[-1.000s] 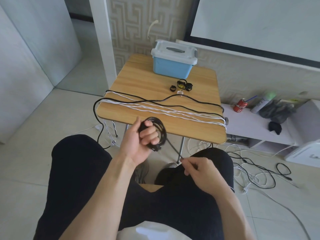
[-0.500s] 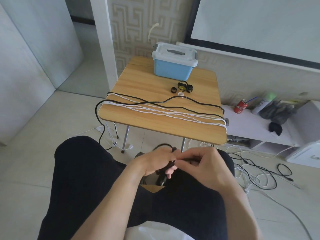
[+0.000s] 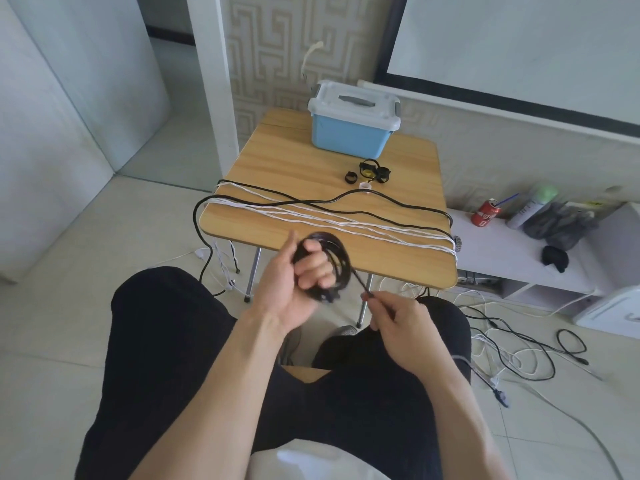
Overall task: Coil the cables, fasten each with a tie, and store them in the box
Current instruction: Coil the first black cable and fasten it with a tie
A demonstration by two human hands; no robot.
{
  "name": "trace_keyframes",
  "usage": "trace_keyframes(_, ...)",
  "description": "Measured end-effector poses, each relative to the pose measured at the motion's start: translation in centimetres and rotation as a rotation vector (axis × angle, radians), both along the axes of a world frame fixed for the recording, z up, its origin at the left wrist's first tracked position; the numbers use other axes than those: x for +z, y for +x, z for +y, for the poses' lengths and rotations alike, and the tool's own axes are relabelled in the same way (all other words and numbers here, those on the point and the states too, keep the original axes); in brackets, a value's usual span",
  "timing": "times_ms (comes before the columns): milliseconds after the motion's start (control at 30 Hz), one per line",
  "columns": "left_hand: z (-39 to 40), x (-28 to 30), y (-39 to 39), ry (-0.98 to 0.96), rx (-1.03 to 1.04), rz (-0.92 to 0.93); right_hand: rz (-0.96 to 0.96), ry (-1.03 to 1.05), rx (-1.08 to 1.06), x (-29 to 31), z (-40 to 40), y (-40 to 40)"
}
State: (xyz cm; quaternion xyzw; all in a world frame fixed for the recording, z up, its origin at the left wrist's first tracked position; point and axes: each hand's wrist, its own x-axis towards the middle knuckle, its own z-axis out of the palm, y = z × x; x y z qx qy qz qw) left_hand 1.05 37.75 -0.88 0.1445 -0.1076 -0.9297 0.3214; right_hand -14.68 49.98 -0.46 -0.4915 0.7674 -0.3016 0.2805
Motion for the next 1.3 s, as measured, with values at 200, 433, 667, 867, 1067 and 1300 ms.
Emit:
trace_keyframes(200, -1.0, -2.1, -0.1, -0.25, 0.334, -0.512, 0.057, 0.264, 0.312, 0.5, 1.0, 0.9)
trace_keyframes(433, 1.2, -2.1, -0.4, -0.892, -0.385, -0.901, 0.019, -0.037, 0.168, 3.8, 0.0, 1.2)
trace_keyframes(667, 1.6, -0.7, -0.2, -0.636, -0.608, -0.468, -0.117, -0.166, -0.14, 2.4, -1.0, -0.1)
trace_keyframes(867, 0.6, -1.3, 0.4, -0.213, -0.259, -0.049, -0.1, -0.073, -0.153, 0.2, -0.9, -0.3)
trace_keyframes(1067, 0.5, -0.7, 0.4, 0.193, 0.221, -0.014, 0.021, 0.186, 0.098, -0.8, -0.2, 0.7)
trace_keyframes(1300, 0.0, -1.3, -0.7, 0.175, 0.382, -0.226, 0.349, 0.427, 0.639, -0.1, -0.7, 4.2)
